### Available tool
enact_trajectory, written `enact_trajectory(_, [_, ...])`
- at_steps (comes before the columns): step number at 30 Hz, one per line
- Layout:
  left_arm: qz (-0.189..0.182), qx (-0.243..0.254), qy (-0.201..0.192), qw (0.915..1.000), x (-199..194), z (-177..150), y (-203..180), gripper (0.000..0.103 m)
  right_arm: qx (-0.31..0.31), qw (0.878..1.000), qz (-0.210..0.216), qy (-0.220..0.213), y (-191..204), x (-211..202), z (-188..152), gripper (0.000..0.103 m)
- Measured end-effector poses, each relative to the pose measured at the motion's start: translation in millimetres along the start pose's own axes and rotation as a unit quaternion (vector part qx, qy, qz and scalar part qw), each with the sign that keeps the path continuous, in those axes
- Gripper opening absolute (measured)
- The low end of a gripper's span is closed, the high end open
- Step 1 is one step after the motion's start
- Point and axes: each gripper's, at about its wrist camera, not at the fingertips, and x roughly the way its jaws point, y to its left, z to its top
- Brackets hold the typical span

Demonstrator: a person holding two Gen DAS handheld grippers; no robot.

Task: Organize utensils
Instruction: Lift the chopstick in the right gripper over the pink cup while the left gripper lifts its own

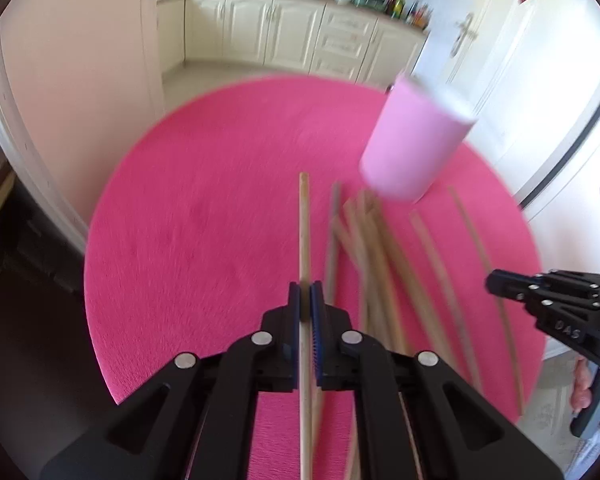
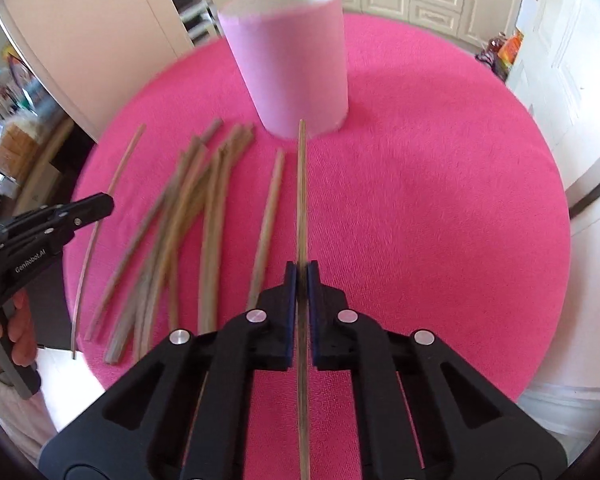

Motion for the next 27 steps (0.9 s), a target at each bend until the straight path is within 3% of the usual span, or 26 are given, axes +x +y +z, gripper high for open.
enact_trajectory(9, [-0.038,0.046,-0.127,0.9901,-65,17,-48,0.006,0.010,0.994,0.059,-0.092,-5,-53,17,0.006])
enact_trajectory(13, [-0.066,0.063,-0.184,0.9787,-82,29,-66,0.006,0.009,0.989,0.078,-0.126,-6,-73,28,0.006])
enact_trajectory(20, [-0.094,0.074,-0.247,0.9616,-84,54,-90,0.006,0.006,0.978,0.093,-0.186,-3,-99,48,0.006])
enact_trajectory(27, [-0.124,0.067,-0.331,0.9332,-85,79,-101,0.006,0.003,0.965,0.087,-0.246,-1,-111,72,0.006])
